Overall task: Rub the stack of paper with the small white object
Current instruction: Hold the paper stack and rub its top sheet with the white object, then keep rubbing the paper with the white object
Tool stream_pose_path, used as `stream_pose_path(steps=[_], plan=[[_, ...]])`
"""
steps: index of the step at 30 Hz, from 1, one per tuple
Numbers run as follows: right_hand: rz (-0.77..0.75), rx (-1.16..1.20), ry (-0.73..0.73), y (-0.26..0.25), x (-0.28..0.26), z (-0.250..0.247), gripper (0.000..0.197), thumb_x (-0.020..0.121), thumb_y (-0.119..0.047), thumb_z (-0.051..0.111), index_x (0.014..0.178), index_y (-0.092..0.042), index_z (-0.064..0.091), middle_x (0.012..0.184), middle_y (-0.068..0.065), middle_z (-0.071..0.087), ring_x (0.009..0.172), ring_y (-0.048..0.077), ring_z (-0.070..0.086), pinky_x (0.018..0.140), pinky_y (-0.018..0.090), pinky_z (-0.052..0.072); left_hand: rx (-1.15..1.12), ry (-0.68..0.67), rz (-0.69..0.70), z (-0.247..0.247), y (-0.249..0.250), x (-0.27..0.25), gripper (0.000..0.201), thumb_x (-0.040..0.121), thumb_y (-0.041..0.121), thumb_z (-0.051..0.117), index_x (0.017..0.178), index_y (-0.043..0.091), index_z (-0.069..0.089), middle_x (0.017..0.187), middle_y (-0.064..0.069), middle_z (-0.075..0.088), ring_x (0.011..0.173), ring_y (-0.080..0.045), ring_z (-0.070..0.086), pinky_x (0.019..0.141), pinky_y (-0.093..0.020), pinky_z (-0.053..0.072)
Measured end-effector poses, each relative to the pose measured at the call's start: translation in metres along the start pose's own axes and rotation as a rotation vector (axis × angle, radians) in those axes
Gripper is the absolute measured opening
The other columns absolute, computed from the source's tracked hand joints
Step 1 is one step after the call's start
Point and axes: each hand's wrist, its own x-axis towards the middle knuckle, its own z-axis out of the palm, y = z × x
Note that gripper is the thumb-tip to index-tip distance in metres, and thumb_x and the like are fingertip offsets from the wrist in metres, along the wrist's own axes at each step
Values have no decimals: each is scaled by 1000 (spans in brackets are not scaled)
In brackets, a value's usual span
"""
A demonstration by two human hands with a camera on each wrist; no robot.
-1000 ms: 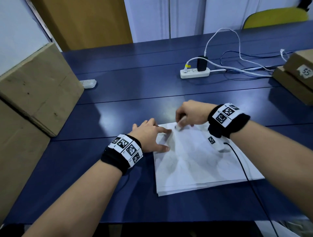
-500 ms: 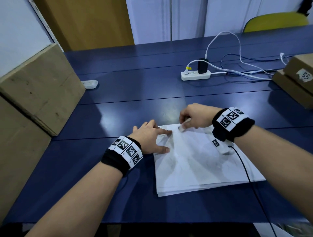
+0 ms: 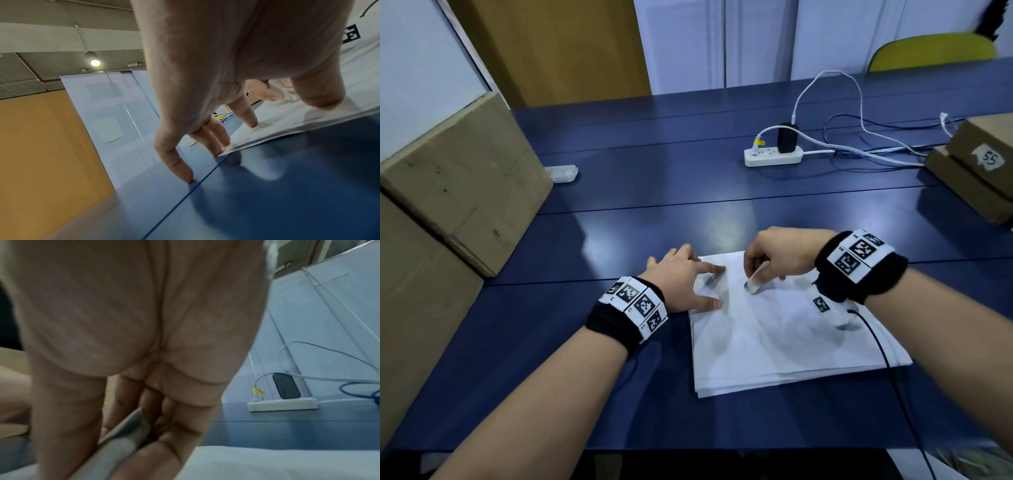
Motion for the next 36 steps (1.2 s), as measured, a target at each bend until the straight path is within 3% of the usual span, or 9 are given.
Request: stream_pose_path(steps=[3, 6, 9, 13, 17, 23, 27, 31, 36], plan=[[17, -36, 58, -3, -5, 4, 25, 79, -46, 77, 89, -25, 68, 77, -10, 67, 71, 12, 61, 65, 29, 48, -5, -11, -4, 0, 1, -2, 72, 75, 74, 61, 141, 58, 35, 124, 6, 37, 124, -16, 35, 99, -49, 33], [31, -58, 88, -4, -10, 9, 24, 83, -46, 73, 95, -26, 67, 87, -10, 67, 77, 8, 58, 65, 26, 45, -1, -17, -1, 4, 3, -9, 74, 83, 70, 55, 148, 48, 28, 141, 5, 32, 134, -19, 30, 105, -52, 29], [45, -44, 108, -3, -16, 15, 22, 85, -49, 69, 94, -29, 66, 87, -10, 68, 83, 11, 61, 68, 27, 48, 16, -71, -20, 11, -3, -22, 99, 82, 76, 50, 157, 30, 4, 164, 6, 1, 150, -18, 4, 116, -57, 13], [53, -64, 127, -2, -20, 20, 26, 85, -52, 67, 96, -29, 68, 87, -12, 68, 85, 11, 62, 74, 33, 54, 87, -111, 46, 20, -18, -50, 116, 70, 89, 46, 154, 37, -16, 159, 8, -28, 148, -13, -22, 117, -62, -5], [19, -111, 173, -14, -24, 20, 25, 89, -48, 66, 96, -24, 67, 86, -12, 66, 88, 15, 61, 74, 32, 52, 88, -151, 104, 27, -21, -60, 105, 73, 89, 40, 153, 45, -11, 160, 7, -27, 148, -12, -23, 117, -62, -7], [-163, 3, 74, -57, -24, 36, 25, 87, -46, 68, 102, -26, 71, 92, -10, 71, 87, 11, 63, 80, 27, 51, 44, -92, 135, 32, -15, -62, 113, 70, 89, 47, 157, 31, 5, 163, 11, -15, 149, -9, -16, 118, -60, -2], [-165, -62, 33, -67, -11, 44, 26, 88, -41, 69, 109, -25, 69, 94, -6, 70, 85, 13, 59, 81, 30, 50, 55, -107, 125, 34, -15, -63, 124, 65, 93, 46, 158, 27, -3, 162, 14, -14, 149, -8, -17, 118, -59, -2], [-165, -50, 71, -71, -10, 45, 18, 89, -35, 70, 101, -23, 69, 88, -5, 72, 82, 12, 61, 77, 28, 49, 86, -172, 106, 35, -18, -64, 136, 54, 100, 44, 155, 31, -15, 159, 17, -27, 146, -11, -27, 115, -64, -7], [-264, -56, -177, -82, -23, 58, 23, 82, -41, 75, 97, -24, 74, 85, -10, 72, 80, 6, 62, 76, 25, 50, 83, -207, 98, 36, -17, -64, 141, 49, 101, 46, 152, 32, -23, 155, 19, -33, 142, -14, -35, 110, -72, -11]])
